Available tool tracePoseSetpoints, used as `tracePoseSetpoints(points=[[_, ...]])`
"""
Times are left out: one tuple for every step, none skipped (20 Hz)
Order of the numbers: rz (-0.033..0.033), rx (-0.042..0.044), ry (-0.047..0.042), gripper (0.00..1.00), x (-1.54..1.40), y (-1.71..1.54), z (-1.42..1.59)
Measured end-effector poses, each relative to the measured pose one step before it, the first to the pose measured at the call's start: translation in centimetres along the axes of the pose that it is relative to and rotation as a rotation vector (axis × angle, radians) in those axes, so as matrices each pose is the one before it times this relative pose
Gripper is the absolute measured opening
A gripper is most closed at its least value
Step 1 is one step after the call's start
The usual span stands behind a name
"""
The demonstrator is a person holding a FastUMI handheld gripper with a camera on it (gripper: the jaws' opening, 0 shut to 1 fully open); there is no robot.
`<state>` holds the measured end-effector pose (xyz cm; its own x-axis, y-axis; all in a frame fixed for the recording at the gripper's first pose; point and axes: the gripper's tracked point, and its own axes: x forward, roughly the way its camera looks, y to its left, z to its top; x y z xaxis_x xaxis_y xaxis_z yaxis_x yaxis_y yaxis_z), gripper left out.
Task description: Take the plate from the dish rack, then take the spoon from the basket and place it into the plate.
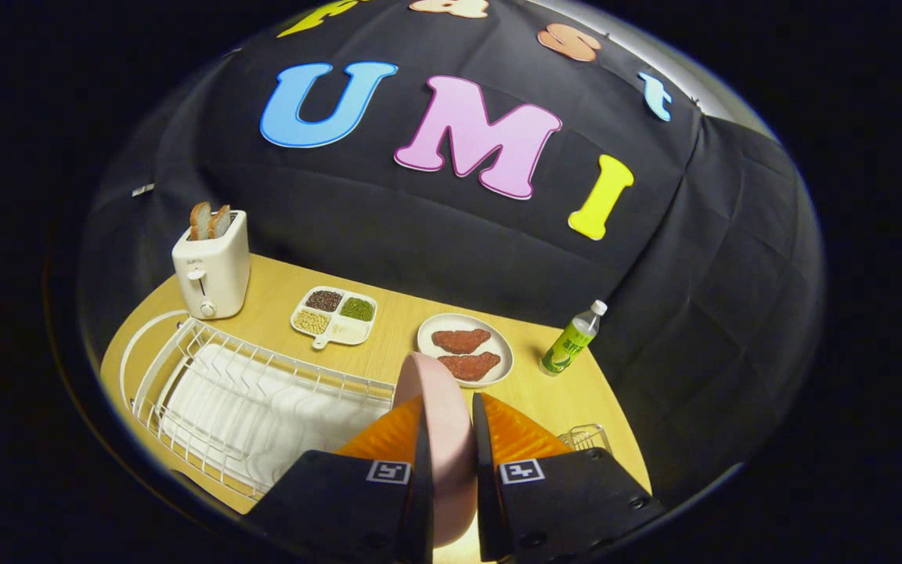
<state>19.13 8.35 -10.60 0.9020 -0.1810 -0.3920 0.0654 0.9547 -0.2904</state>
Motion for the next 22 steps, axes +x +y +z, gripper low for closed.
tracePoseSetpoints(points=[[0.00084,-0.00691,-0.00706,0.26,-0.222,-0.257,0.253],[-0.00326,0.00199,-0.00729,0.25,-0.088,-0.621,0.350],[0.00348,0.00853,-0.00304,0.25,0.074,-0.656,0.097],[0.03271,0.02377,0.00524,0.20,-0.144,-0.050,-0.078],[0.01825,0.02606,0.01673,0.18,-0.225,-0.206,-0.323],[0.02083,0.02377,0.01282,0.17,-0.101,-0.455,-0.299],[0.02989,0.02473,0.01557,0.14,-0.246,0.029,-0.580],[0.03282,0.02539,0.01473,0.15,-0.395,0.024,-0.707],[0.01768,0.01827,0.00864,0.15,-0.659,-0.633,-0.639],[0.02276,0.01839,0.00336,0.15,-0.545,-0.509,-0.542],[0.02295,0.02162,0.01035,0.15,-0.846,-0.422,-0.907],[0.02433,0.02681,0.00739,0.15,-0.912,-0.560,-0.713],[0.02542,0.02936,0.00586,0.15,-1.024,-0.509,-0.748],[0.02216,0.02500,0.00537,0.15,-0.960,-0.640,-0.759],[0.01419,0.02035,0.00520,0.15,-0.952,-0.907,-0.798],[0.01239,0.01666,0.00253,0.15,-1.087,-0.912,-0.794],[0.00996,0.01025,-0.00255,0.15,-0.948,-0.896,-0.701],[0.00708,0.01068,0.00501,0.15,-0.737,-1.085,-0.902],[0.00835,0.01985,0.01082,0.15,-0.578,-1.000,-1.081],[0.00924,0.02199,0.01854,0.15,-0.338,-0.935,-1.156],[0.00918,0.02081,0.01954,0.15,-0.203,-0.857,-1.233],[0.00711,0.01675,0.01466,0.15,-0.133,-0.797,-1.022]])
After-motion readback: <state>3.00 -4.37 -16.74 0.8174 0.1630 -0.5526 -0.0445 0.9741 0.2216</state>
